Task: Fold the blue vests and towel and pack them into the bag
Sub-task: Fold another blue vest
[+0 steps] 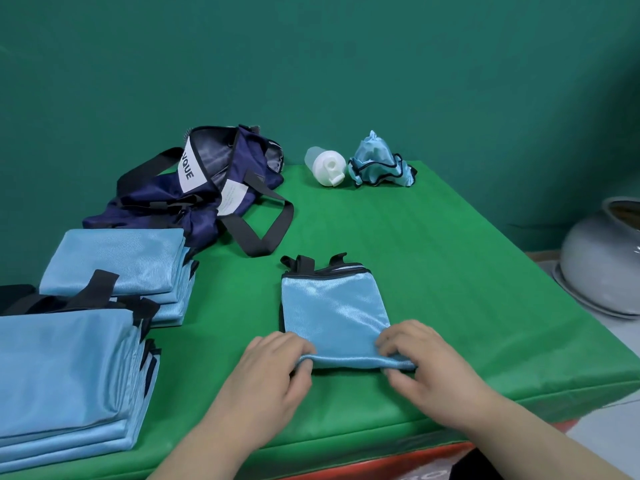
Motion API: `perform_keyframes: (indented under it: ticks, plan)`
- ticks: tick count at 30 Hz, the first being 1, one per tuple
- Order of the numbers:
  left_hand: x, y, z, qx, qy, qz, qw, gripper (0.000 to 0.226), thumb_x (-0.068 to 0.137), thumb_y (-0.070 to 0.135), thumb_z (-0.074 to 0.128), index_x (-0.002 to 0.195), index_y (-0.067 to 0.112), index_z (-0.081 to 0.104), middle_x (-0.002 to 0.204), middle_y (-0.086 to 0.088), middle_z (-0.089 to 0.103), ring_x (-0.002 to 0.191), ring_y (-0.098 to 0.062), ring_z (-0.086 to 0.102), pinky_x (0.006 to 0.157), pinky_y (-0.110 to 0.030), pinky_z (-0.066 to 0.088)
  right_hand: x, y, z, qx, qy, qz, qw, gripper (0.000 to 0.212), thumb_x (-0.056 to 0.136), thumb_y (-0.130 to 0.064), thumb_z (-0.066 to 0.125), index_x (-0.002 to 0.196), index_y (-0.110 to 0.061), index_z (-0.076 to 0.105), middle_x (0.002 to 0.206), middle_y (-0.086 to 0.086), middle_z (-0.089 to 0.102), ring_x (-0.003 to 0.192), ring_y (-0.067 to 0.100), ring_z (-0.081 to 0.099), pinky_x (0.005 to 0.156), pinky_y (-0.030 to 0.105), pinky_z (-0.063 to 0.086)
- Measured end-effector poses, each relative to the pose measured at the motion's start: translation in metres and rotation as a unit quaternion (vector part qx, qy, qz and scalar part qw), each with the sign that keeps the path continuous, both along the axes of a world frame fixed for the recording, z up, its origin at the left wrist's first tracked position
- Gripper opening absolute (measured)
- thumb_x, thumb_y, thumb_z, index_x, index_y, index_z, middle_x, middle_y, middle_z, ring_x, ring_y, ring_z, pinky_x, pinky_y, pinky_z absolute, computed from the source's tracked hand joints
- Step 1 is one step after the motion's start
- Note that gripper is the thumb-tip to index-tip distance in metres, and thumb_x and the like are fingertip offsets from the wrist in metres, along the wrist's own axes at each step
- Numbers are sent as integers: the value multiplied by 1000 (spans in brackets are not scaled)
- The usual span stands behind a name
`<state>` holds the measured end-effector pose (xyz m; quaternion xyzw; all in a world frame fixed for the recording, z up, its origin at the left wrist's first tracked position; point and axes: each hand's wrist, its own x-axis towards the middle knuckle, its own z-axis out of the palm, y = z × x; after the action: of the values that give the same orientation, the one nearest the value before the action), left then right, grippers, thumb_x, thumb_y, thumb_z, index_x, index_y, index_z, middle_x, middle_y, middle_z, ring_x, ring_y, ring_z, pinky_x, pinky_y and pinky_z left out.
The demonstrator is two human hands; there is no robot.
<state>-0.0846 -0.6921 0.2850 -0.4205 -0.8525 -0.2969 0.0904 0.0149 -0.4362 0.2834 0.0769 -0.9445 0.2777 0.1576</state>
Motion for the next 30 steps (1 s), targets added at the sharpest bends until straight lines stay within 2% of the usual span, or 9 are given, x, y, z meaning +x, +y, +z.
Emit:
perform_keyframes:
  ticks: [4,7,12,17,19,21,23,26,30]
  plan:
    - [-1,-3,-1,-38,-11,-19,999,12,82,41,55,93,38,54,89,25,54,89,3,48,84,-23,34,3,0,5,-57,-2,-36,998,16,75,-26,60,89,-34,61,96,-21,65,96,6,62,90,29,43]
    - [2,-2,-1,-60,10,-14,998,13,78,39,54,91,37,56,87,23,57,88,-2,51,82,-25,34,8,-1,7,-67,-9,-41,997,12,73,-26,60,83,-32,63,90,-16,66,91,9,62,88,33,45]
    - [18,-8,5,-19,-27,-11,999,4,80,39,59,84,38,56,80,25,55,82,6,48,85,-21,36,20,-5,13,-118,-30,-63,991,9,71,-29,61,79,-32,61,82,-10,64,81,12,61,76,32,47]
    - [38,-16,15,29,-73,8,997,5,80,41,59,83,38,57,84,26,58,83,6,51,81,-15,36,42,-20,20,-210,-30,-82,974,9,67,-35,64,74,-29,63,69,-5,59,63,7,51,61,27,40]
    - [49,-21,19,40,-90,17,995,6,79,43,59,85,42,56,86,26,59,85,4,52,79,-14,38,52,-26,24,-223,-27,-79,971,7,70,-26,68,73,-29,62,69,-6,57,63,6,49,60,26,39]
    - [60,-27,22,37,-107,23,993,8,79,48,56,87,45,57,85,25,61,86,1,53,77,-15,40,60,-30,28,-229,-17,-73,971,20,75,-11,71,73,-28,62,71,-6,58,65,6,51,62,21,40]
    - [69,-31,28,48,-126,32,990,15,79,51,56,93,47,58,87,25,63,85,0,55,73,-14,40,65,-34,31,-225,-5,-74,971,18,75,-12,70,75,-28,62,72,-5,59,67,6,53,64,19,40]
    - [74,-31,38,65,-154,51,985,19,84,36,67,96,48,62,93,26,65,78,5,58,67,-13,41,65,-39,33,-227,12,-93,969,10,75,-21,67,78,-29,63,72,-7,60,68,5,53,65,18,41]
    - [60,-18,44,80,-148,95,981,29,86,25,72,92,51,60,97,29,64,92,4,59,76,-8,41,47,-38,32,-217,42,-144,965,28,78,-3,75,76,-28,64,78,-10,63,75,7,59,67,14,41]
